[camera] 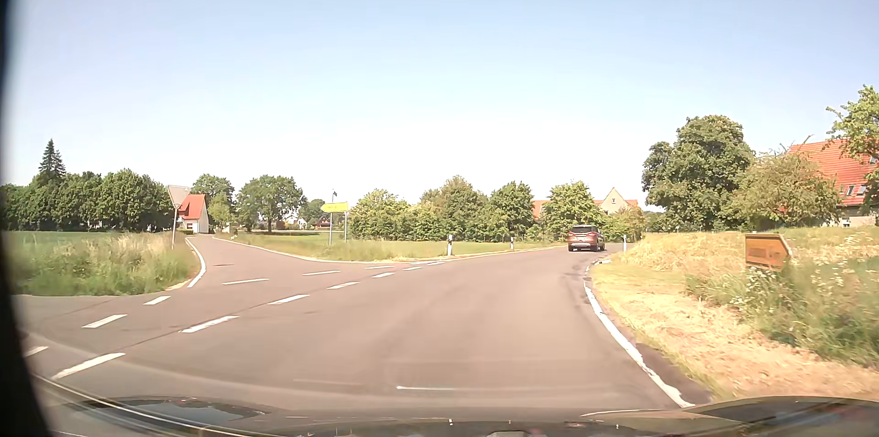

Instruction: Follow the waypoints while adhering to traffic rules and regulations

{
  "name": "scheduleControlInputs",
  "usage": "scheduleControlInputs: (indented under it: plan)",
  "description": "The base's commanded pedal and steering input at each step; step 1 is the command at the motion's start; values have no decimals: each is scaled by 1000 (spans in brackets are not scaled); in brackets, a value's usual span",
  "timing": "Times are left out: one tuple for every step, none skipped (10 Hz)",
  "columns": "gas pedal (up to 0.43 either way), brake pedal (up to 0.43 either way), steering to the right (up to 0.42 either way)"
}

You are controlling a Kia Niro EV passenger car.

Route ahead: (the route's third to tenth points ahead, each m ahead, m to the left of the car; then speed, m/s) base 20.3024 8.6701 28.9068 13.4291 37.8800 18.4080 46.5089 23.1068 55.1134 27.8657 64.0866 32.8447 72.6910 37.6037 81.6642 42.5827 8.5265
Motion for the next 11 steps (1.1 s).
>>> scheduleControlInputs:
  plan:
    - [287,0,-9]
    - [299,0,-29]
    - [311,0,-53]
    - [311,0,-80]
    - [311,0,-110]
    - [311,0,-135]
    - [319,0,-150]
    - [319,0,-160]
    - [319,0,-167]
    - [319,0,-169]
    - [319,0,-168]
